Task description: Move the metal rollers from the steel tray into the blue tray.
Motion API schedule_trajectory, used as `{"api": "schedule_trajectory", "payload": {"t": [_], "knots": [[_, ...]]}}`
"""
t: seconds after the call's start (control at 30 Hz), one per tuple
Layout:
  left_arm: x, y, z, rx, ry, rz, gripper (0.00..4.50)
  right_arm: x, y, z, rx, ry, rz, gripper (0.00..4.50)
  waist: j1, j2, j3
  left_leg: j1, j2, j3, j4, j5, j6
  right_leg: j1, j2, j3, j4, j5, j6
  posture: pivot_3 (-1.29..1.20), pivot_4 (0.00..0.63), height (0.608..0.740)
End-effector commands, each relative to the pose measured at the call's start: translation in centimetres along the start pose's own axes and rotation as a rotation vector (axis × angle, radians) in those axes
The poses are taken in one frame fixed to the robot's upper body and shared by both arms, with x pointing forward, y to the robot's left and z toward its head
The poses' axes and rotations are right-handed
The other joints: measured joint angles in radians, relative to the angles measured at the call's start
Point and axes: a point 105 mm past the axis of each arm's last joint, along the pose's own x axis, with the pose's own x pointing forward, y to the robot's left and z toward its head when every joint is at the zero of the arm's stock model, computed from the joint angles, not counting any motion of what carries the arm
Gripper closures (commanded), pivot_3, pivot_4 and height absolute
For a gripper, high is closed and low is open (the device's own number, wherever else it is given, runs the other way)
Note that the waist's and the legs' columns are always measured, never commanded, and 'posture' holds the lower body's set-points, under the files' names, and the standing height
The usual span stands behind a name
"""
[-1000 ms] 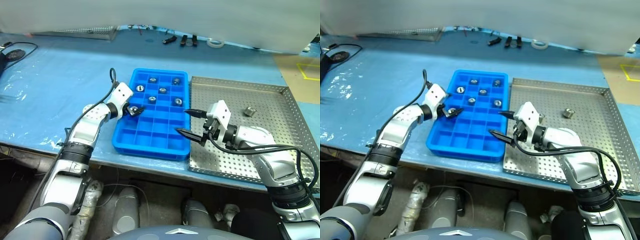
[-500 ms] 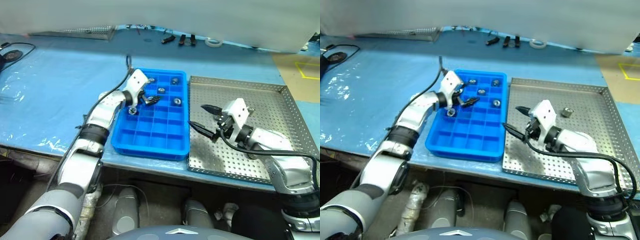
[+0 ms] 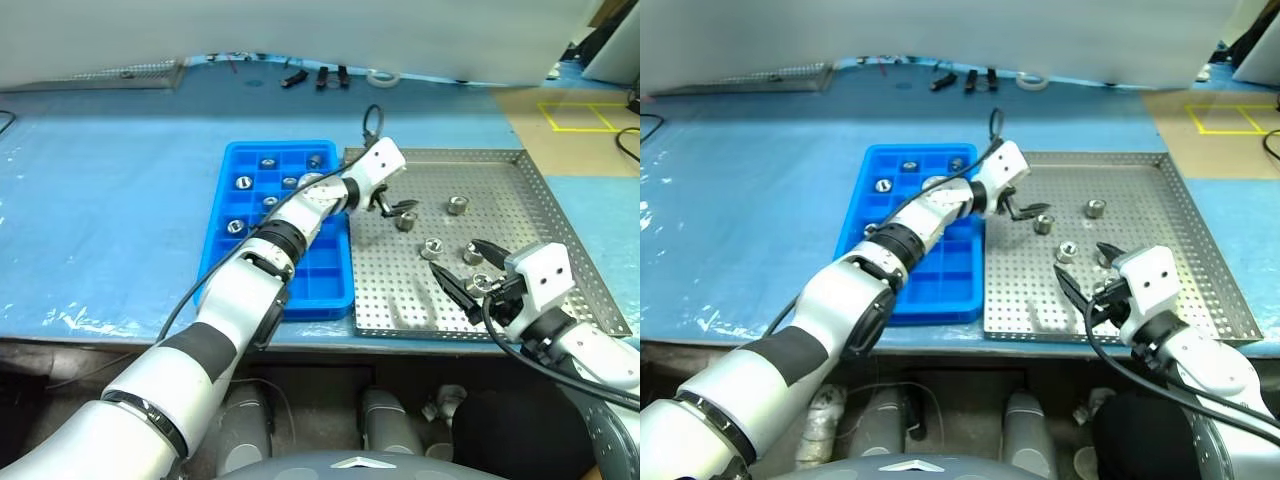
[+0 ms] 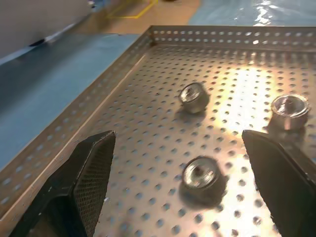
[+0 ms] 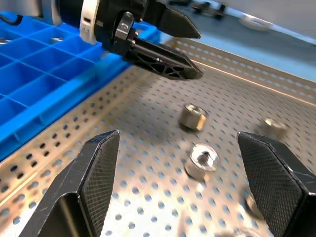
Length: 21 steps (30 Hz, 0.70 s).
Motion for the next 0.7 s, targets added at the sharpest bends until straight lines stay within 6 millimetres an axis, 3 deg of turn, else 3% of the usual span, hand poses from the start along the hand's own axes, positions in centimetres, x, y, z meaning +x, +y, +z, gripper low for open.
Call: {"api": "schedule_trajectory", "payload": {"t": [0.03, 0.17, 0.7], "knots": [[1.0, -2.2, 0.3, 0.08, 0.017, -0.098, 0.19, -1.4, -0.1, 1.2, -0.036, -0.034, -0.073, 0.46, -0.026, 0.0, 0.0, 0.0, 0.0, 0.0, 0.0, 0.0, 0.0, -0.001, 0.0, 0.0, 0.0, 0.0, 0.001, -0.63, 0.15, 0.74], [1.7, -4.0, -0.5, 0.081, 0.036, -0.16, 0.19, -2.3, -0.3, 0.9, -0.034, -0.02, -0.124, 0.46, -0.056, 0.0, 0.0, -0.001, 0.0, 0.0, 0.0, -0.001, 0.001, -0.002, 0.0, 0.002, -0.001, -0.001, 0.002, -0.67, 0.15, 0.74], [3.2, -8.3, -2.0, 0.054, 0.067, -0.262, 0.19, -3.0, 0.4, 0.2, -0.017, 0.006, -0.158, 0.46, -0.134, 0.0, 0.0, -0.004, -0.001, 0.0, 0.001, -0.005, 0.007, 0.002, -0.002, 0.0, -0.01, 0.002, -0.003, -0.71, 0.15, 0.74]]}}
